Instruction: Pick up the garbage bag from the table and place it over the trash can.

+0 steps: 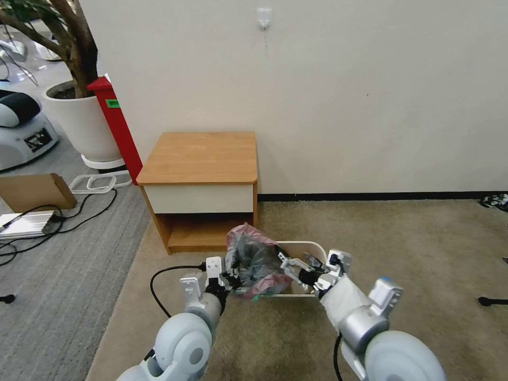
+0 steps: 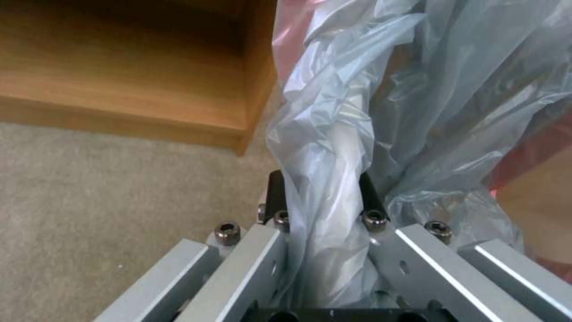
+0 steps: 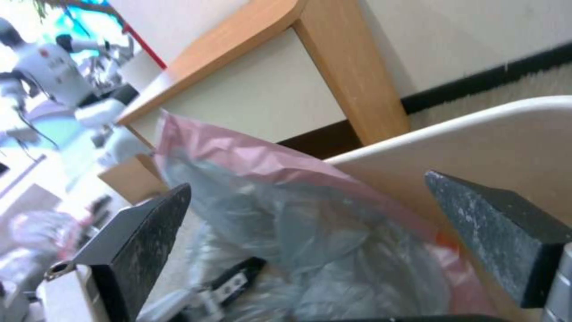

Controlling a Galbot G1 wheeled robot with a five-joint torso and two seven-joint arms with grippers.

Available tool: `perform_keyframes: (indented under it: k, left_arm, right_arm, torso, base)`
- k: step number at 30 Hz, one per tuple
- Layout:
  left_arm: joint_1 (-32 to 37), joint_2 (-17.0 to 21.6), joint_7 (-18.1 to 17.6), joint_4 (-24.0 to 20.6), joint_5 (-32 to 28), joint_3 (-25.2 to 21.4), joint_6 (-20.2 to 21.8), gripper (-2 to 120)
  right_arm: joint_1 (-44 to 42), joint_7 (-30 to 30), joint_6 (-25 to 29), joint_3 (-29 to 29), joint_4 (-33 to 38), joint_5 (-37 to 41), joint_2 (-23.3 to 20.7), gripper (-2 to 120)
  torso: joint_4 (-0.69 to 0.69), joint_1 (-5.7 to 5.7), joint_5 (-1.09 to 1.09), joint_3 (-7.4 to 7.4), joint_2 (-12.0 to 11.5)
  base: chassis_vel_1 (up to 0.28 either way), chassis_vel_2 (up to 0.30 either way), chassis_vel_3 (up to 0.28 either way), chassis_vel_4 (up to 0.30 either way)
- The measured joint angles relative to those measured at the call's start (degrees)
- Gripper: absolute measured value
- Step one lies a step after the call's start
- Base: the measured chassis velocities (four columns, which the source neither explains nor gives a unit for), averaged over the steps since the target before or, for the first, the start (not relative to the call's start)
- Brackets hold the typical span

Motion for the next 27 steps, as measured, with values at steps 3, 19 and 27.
perform_keyframes:
  k: [3, 19, 27]
  left_arm:
    - [0.09, 0.11, 0.42, -0.54, -0.41, -0.16, -0.27, 3]
    - [0.68, 0.13, 1.35, -2.58, -1.86, -1.05, -0.24, 3]
    - [1.39, -0.16, 1.28, -3.4, -3.86, -1.73, 0.25, 3]
  right_arm:
    - [2.1, 0.54, -1.91, -0.83, -1.21, -1.71, 0.56, 100]
    - [6.84, 1.45, -4.46, -3.15, -4.21, -1.75, 0.84, 100]
    - [7.58, -0.29, -3.94, -3.64, -4.95, -2.43, 0.65, 78]
  torso:
    - [0.0, 0.0, 0.0, 0.0, 0.0]
    - [0.0, 0.0, -0.01, 0.0, 0.0]
    - [0.0, 0.0, -0.01, 0.0, 0.0]
  base:
    - [0.0, 0.0, 0.0, 0.0]
    - [0.0, 0.0, 0.0, 0.0]
    - [0.0, 0.0, 0.0, 0.0]
